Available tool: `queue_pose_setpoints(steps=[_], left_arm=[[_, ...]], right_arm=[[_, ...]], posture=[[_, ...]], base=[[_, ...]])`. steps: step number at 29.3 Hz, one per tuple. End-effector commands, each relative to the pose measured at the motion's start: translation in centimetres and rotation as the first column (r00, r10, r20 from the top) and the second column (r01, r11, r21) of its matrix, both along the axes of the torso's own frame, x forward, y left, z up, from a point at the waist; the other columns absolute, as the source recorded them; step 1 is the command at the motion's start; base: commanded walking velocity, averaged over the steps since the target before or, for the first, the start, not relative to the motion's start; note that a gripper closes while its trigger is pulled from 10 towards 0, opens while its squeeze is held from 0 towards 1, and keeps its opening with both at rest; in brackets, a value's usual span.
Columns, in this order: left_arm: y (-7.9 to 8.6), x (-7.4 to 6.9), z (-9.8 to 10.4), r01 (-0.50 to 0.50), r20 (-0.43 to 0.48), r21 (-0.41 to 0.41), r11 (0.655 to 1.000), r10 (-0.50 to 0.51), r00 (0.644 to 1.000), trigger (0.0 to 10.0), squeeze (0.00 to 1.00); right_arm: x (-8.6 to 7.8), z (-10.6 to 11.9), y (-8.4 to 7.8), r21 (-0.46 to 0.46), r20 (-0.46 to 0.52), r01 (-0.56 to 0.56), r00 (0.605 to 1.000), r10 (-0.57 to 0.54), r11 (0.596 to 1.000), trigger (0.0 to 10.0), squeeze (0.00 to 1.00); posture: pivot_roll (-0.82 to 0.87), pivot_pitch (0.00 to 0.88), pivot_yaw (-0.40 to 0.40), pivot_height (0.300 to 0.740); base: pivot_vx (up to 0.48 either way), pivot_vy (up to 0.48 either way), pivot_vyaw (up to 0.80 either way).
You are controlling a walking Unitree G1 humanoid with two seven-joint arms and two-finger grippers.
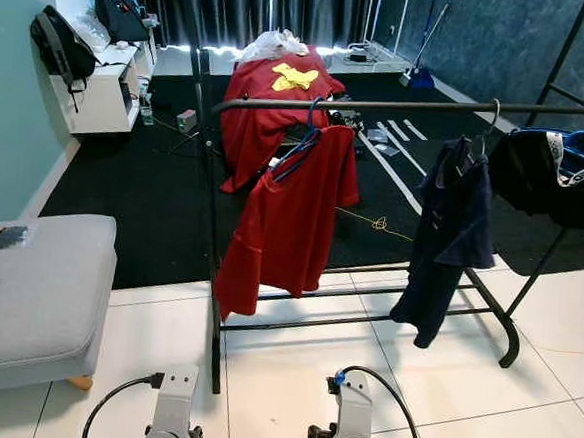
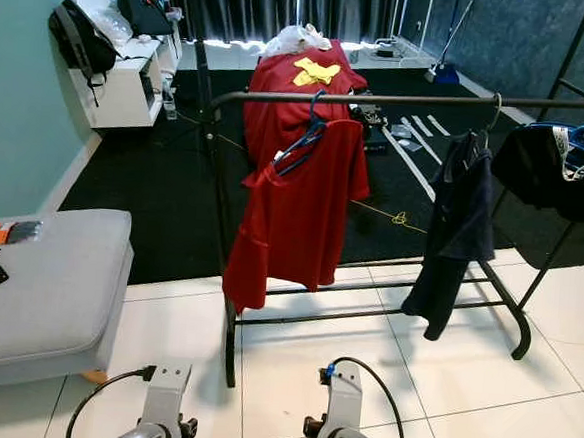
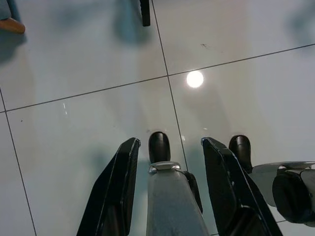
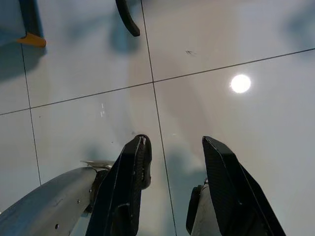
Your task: Hang hanger
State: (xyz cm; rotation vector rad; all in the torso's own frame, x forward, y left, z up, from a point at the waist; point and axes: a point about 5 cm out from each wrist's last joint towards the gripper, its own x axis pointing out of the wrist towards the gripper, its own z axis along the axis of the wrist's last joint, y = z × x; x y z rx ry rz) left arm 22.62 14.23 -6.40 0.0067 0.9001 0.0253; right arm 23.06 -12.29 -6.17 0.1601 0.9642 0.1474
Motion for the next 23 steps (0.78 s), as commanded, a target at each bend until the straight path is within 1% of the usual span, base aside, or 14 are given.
queue_pose_setpoints(steps=[1,11,23], left_arm=[[-0.86,-0.28,-0.29,-0.048,-0.095,-0.056,0.997,0.042,0.995,10.0,0.0],[-0.91,-0.41,-0.36,-0.048,-0.096,-0.058,0.997,0.042,0.994,10.0,0.0],[-0.75,-0.02,-0.11,-0.055,-0.086,-0.055,0.997,0.051,0.995,10.0,0.0]], right_arm=[[1.03,0.67,1.12,-0.188,0.015,-0.156,0.987,0.162,0.97,10.0,0.0],[1.02,0.66,1.15,-0.19,0.022,-0.158,0.986,0.165,0.969,10.0,0.0],[1.33,0.89,1.36,-0.189,0.038,-0.158,0.985,0.168,0.969,10.0,0.0]], posture=[[0.08,0.018,-0.031,0.74],[0.08,0.021,-0.033,0.74],[0.08,0.023,-0.035,0.74]], base=[[0.0,0.0,0.0],[0.0,0.0,0.0],[0.0,0.0,0.0]])
